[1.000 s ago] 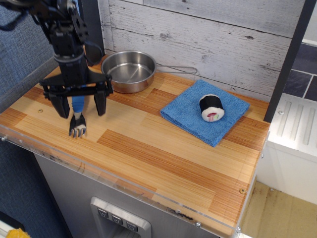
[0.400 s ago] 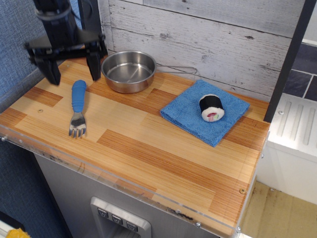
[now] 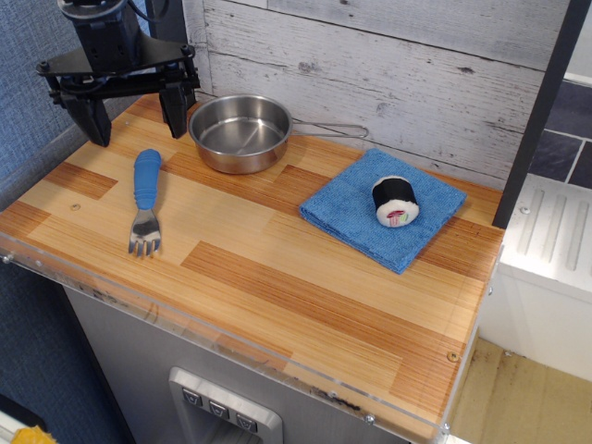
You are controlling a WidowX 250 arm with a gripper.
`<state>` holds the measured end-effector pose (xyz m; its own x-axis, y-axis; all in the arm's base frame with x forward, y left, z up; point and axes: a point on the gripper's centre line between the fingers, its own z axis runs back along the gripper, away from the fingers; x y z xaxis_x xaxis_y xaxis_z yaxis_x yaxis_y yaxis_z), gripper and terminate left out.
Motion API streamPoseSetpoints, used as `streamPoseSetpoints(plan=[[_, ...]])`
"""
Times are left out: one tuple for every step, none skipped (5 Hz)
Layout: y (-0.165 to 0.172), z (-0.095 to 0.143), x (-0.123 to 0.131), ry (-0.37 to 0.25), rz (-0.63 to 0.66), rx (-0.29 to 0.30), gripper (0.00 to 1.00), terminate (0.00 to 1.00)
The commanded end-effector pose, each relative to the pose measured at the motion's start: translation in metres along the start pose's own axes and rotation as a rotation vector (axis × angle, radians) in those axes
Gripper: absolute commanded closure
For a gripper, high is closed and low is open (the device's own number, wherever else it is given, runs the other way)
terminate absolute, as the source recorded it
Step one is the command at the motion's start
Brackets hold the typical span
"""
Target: Move blue fork directly below silver pot.
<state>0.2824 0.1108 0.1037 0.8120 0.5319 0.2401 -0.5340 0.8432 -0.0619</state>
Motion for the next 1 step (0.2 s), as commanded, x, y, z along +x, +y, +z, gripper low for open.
streamPoseSetpoints(plan=[[-0.0006, 0.0161, -0.0001, -0.050, -0.003, -0.012, 0.00, 1.00]])
